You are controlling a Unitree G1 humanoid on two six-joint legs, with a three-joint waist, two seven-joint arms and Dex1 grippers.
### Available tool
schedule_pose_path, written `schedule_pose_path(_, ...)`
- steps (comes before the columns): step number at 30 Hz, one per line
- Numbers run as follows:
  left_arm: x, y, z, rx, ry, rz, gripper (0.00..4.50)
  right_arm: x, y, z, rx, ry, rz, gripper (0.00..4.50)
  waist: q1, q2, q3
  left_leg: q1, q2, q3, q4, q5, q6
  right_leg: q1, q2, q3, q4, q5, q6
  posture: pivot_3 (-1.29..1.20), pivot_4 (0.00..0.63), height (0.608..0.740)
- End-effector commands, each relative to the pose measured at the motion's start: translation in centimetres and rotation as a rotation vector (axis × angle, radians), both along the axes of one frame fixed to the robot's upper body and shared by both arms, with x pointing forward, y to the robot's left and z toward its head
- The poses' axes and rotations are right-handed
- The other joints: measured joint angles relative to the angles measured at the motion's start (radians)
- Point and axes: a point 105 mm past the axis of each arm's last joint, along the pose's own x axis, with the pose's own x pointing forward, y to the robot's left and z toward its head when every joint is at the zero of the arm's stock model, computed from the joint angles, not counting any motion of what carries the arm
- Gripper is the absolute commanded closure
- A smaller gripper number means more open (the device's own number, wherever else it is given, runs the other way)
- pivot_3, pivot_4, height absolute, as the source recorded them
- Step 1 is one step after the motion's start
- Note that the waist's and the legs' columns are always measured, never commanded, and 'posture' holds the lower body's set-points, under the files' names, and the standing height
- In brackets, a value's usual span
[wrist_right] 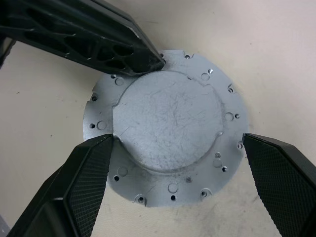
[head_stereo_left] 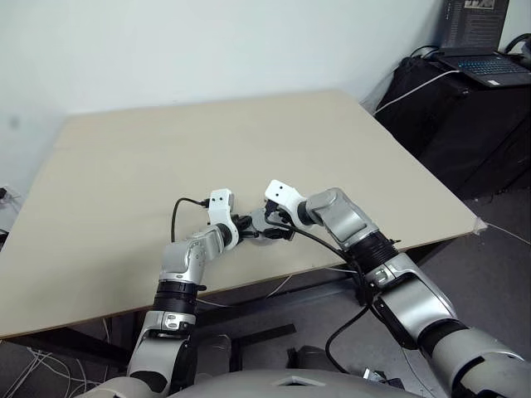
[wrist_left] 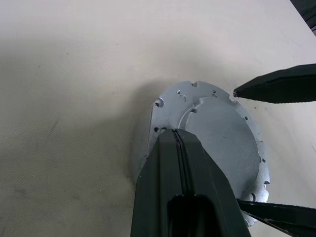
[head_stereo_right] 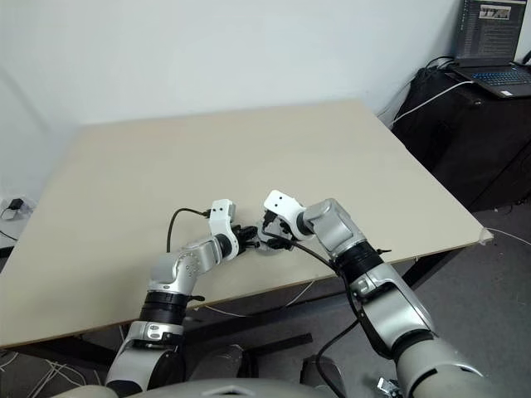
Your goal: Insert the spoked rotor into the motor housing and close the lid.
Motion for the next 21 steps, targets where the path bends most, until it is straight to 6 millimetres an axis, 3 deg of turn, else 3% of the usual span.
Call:
schedule_pose_path(1,-0.2,-1.7,0.1,-0.010,0.006,-0.060,4.50,0.0,0.4,1.7,0.035,-0.040,0.026,0.03,0.002,0.000,0.000,0.000,0.000,0.000,0.000,0.000,0.000,0.000,0.000,0.000,0.000,0.000,0.000,0.00,0.000,0.740)
schedule_pose_path(12,-0.3,-2.0,0.2,-0.009,-0.001,-0.077,4.50,-0.3,-0.3,2.6,0.024,-0.077,0.015,0.03,0.010,-0.001,0.001,-0.001,0.000,0.000,0.000,0.000,0.000,0.000,0.000,0.000,-0.001,0.000,0.000,0.00,0.000,0.740)
schedule_pose_path(21,-0.3,-2.2,0.2,-0.012,-0.005,-0.088,4.50,0.4,-1.8,4.0,0.040,-0.159,-0.206,0.03,0.017,-0.001,0.001,-0.004,0.000,0.000,0.000,0.000,0.000,-0.003,0.000,0.000,-0.001,0.000,0.000,0.00,0.000,0.740)
